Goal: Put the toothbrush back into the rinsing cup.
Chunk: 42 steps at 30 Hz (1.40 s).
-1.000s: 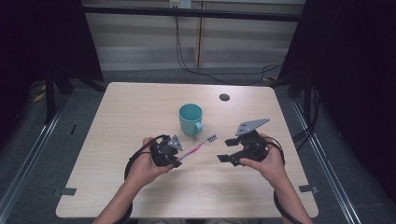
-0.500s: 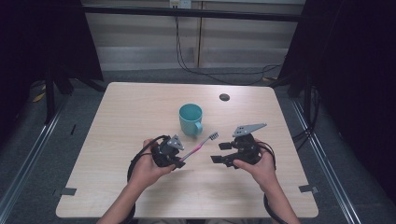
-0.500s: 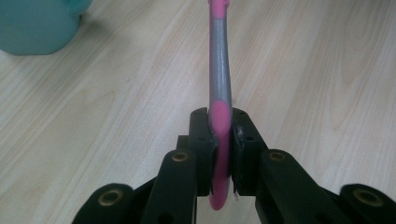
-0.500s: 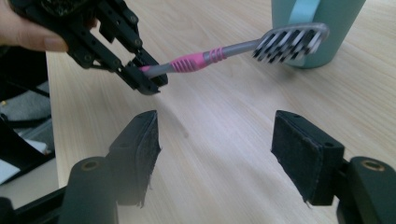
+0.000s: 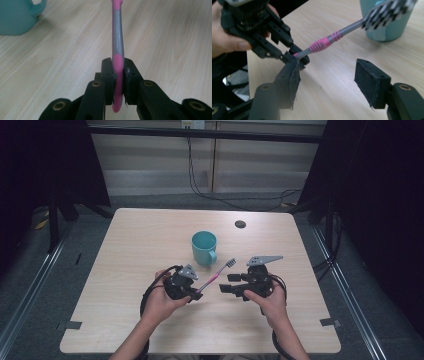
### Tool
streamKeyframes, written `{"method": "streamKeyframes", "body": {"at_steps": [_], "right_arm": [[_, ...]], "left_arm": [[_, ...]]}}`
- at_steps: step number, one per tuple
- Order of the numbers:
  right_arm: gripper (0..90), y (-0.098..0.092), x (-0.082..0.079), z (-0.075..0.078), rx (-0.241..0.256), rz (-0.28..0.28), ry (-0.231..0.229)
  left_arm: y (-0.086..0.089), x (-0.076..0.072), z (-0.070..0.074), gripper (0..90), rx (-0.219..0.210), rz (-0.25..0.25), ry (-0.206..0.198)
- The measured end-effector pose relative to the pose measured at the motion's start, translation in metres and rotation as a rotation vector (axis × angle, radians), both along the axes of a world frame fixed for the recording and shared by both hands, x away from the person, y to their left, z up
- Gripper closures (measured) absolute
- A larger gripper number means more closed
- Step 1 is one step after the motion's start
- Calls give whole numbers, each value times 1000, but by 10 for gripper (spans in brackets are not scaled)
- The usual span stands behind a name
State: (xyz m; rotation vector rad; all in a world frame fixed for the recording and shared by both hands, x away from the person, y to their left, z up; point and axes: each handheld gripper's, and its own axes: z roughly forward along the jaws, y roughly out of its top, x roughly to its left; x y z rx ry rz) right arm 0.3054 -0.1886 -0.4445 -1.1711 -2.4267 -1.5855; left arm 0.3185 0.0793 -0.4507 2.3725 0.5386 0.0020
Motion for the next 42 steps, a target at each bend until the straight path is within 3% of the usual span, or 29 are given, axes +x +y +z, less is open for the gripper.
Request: {"method": "streamKeyframes", "body": {"at_steps": [13, 17, 26, 33, 42], "right_arm": [[435, 0, 3, 2, 106, -51, 23], [447, -2, 4, 4, 170, -68, 33], [456, -2, 6, 6, 220, -88, 41], [517, -5, 6, 6, 313, -124, 49], [576, -6, 6, 7, 326, -138, 48]], "left_arm": [[-10, -3, 3, 813, -70, 9, -5], [-10, -4, 3, 813, -88, 15, -1], [-13, -6, 2, 814, -128, 22, 6], [-14, -7, 0, 813, -161, 32, 17], [-17, -7, 1, 813, -181, 29, 24]]}}
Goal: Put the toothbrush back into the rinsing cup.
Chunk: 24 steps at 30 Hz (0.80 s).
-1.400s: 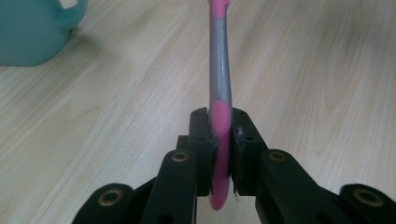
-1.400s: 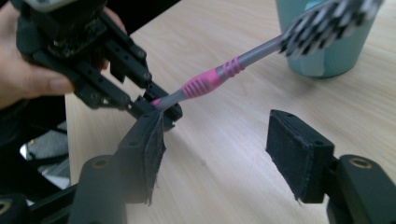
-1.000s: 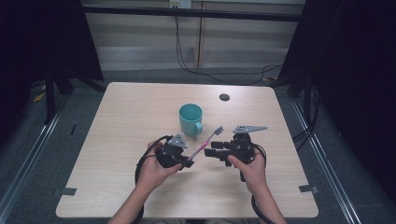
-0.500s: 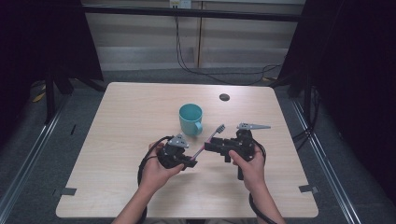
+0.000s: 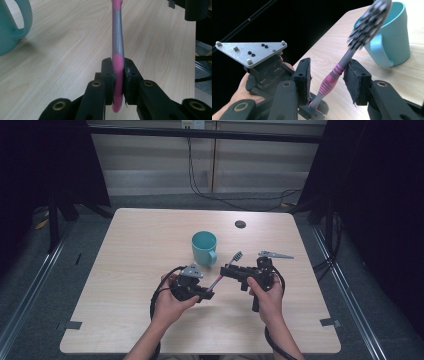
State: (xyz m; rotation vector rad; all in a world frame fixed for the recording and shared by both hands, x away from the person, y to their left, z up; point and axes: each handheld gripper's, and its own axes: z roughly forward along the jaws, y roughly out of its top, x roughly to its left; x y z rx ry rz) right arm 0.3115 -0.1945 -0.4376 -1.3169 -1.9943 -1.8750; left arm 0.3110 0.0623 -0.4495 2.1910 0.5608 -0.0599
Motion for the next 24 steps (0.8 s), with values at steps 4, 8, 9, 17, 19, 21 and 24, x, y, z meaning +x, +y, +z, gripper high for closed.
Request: {"method": "streamKeyframes", "body": {"at_steps": [4, 8, 9, 17, 19, 21, 24], "right_arm": [[612, -1, 0, 1, -2, -6, -6], [653, -2, 0, 1, 11, -12, -5], [663, -2, -1, 2, 8, -16, -6], [724, 0, 0, 4, 12, -20, -5], [738, 1, 1, 5, 8, -23, -8], [768, 2, 1, 5, 9, -26, -11], [777, 3, 2, 5, 22, -35, -11]], "left_arm": [[-1, 0, 0, 813, -9, 2, 0], [-2, -1, 1, 813, -17, 2, 4], [-2, -1, 0, 813, -20, 3, 7], [-5, -2, -3, 813, -32, -3, 26], [-5, -2, -3, 813, -30, 3, 35], [-5, -2, -3, 813, -38, 4, 43], [-6, -2, -4, 813, -50, 6, 54]]}}
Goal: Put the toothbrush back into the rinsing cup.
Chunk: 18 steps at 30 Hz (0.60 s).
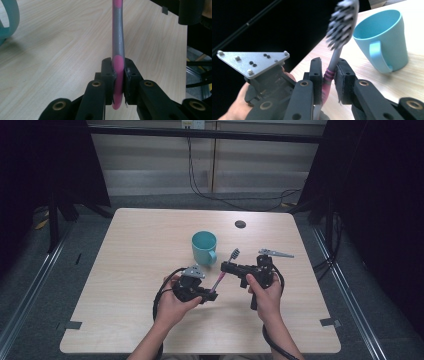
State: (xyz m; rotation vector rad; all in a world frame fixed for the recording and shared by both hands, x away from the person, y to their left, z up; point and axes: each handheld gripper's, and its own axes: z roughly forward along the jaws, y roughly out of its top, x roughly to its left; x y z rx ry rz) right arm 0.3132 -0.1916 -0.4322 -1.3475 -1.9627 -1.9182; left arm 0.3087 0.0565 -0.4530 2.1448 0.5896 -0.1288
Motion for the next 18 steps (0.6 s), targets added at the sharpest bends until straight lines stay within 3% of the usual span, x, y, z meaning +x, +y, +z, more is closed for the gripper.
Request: {"method": "streamKeyframes", "body": {"at_steps": [7, 9, 18], "right_arm": [[794, 1, 1, 1, 12, -8, -3], [813, 2, 1, 2, 17, -3, -8], [833, 6, 2, 8, -1, 13, -22]], "left_arm": [[-2, 0, 0, 811, -14, -4, 3], [-5, 0, -1, 804, 1, -14, -13], [-8, 0, -1, 727, 3, -28, -23]]}}
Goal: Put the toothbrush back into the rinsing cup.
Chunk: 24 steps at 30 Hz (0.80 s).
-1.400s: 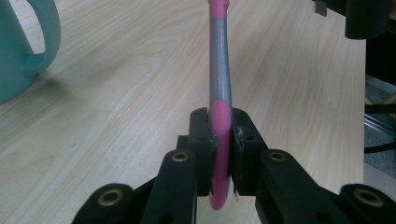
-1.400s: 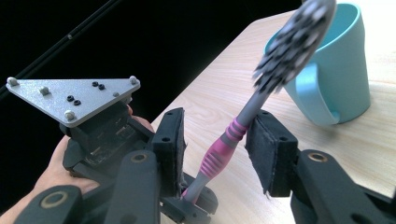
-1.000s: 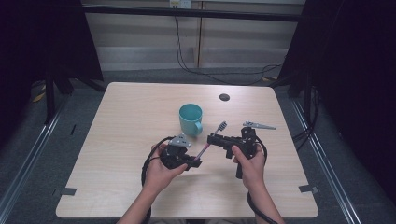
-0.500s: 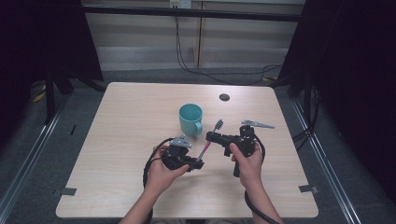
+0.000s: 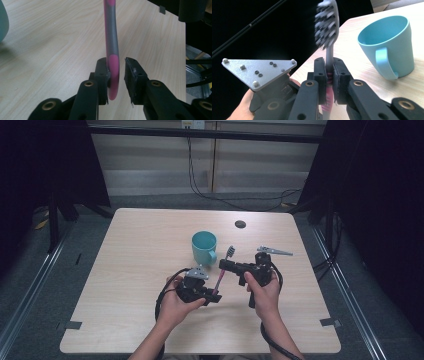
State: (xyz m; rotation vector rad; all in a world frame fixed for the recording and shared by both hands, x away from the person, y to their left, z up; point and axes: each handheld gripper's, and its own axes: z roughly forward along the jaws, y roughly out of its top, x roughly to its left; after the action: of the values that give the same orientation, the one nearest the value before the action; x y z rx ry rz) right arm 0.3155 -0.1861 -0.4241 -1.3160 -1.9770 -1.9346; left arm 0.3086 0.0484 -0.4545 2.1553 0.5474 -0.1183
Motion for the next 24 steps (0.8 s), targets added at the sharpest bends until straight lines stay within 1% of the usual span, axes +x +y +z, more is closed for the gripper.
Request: {"method": "streamKeyframes", "body": {"at_steps": [2, 6, 10, 11, 12, 14, 17, 18, 20, 21, 24], "right_arm": [[834, 0, 0, 1, -4, -2, 0], [835, 3, 2, 2, -5, 8, -3], [836, 5, 2, 3, -16, 13, -8], [836, 5, 3, 4, -15, 12, -9], [836, 5, 3, 4, -15, 15, -10], [837, 4, 3, 6, -24, 14, -16], [837, 2, 3, 8, -36, 10, -22], [837, 1, 3, 9, -38, 9, -26], [837, -1, 3, 10, -44, 4, -29], [836, -2, 4, 11, -47, 1, -33], [837, -5, 4, 13, -48, -8, -42]], "left_arm": [[0, 1, 0, 715, 5, -2, -8], [-1, 1, 1, 698, 14, -10, 0], [-1, 1, -1, 637, 24, -14, -8], [-1, 2, -1, 609, 35, -15, -13], [-1, 2, -1, 562, 46, -11, -17], [0, 2, -2, 465, 53, 0, -25], [3, 3, -3, 345, 69, -5, -39], [5, 3, -3, 318, 75, -1, -43], [9, 3, -5, 278, 78, 6, -63], [12, 3, -5, 259, 89, 5, -72], [21, 3, -9, 235, 103, 9, -79]]}}
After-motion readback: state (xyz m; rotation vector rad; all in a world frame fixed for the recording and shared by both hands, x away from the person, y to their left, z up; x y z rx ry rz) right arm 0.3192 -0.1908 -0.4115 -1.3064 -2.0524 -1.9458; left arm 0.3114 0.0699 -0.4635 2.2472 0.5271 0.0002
